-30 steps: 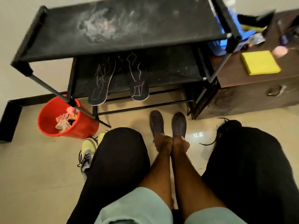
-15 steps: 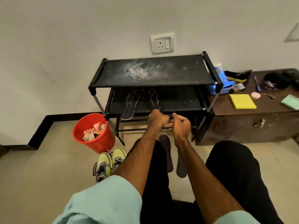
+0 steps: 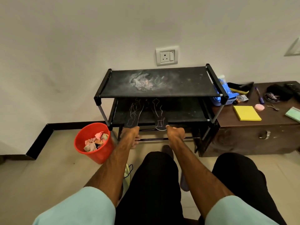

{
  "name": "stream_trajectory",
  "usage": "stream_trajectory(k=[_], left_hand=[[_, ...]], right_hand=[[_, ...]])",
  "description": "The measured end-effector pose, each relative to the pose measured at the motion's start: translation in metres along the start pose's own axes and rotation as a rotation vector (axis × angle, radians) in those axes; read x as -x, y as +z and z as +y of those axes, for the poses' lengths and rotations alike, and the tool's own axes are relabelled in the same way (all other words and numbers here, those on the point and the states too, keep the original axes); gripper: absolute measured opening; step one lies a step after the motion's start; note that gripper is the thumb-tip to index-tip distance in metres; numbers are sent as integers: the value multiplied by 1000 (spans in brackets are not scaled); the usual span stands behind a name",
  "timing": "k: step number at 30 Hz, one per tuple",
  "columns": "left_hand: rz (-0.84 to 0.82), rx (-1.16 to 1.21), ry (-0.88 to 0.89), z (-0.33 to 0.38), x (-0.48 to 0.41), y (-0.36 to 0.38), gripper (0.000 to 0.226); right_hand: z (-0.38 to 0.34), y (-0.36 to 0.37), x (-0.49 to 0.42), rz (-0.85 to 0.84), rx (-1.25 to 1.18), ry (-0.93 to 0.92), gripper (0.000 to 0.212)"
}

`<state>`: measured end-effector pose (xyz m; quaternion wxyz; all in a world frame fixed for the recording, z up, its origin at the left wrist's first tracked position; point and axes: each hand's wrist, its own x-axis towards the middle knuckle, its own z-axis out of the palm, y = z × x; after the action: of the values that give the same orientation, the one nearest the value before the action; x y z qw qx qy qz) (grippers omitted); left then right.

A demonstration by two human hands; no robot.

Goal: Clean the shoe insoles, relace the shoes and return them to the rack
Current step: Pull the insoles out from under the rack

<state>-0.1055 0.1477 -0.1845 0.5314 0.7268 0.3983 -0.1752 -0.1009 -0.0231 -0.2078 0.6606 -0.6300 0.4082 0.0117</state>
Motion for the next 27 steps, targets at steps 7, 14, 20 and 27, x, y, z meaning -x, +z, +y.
stream_trajectory(k=[7,14,20,27], left_hand=[[-1,295,-92,-15,-32,-3,51],[16,485,-6,-13,-44,-1,28],[-8,491,11,-5,-50,5,18],[-198,398,29,1,-36,-24,9]], right_hand=[[2,6,-17,-110,-257,164,41],[7,11,-32,-108,-65,101,27],[5,9,-32,-172,-10,90,18],[-16,-1,2,-477,48,104,15]])
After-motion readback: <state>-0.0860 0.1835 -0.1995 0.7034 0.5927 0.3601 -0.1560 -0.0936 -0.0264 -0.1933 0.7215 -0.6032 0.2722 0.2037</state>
